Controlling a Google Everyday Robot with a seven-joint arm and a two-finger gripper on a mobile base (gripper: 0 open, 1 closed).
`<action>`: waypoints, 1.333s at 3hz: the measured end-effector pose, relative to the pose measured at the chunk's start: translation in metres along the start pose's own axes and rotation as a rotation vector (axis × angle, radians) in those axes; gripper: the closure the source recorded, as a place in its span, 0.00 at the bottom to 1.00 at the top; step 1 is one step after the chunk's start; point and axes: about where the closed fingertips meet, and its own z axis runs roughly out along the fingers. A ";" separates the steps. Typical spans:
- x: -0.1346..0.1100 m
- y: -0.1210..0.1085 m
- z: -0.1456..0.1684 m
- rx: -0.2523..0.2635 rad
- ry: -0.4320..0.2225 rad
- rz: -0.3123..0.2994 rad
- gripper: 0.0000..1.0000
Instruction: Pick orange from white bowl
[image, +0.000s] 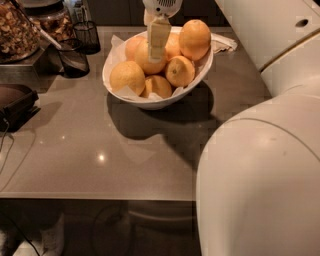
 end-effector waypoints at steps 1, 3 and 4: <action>-0.002 0.002 0.008 -0.015 0.007 -0.005 0.32; 0.001 0.004 0.024 -0.046 0.031 -0.008 0.34; 0.004 0.004 0.032 -0.058 0.046 -0.010 0.32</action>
Offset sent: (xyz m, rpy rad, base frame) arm -0.0171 -0.0090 -0.0241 -0.0883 0.1115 0.0085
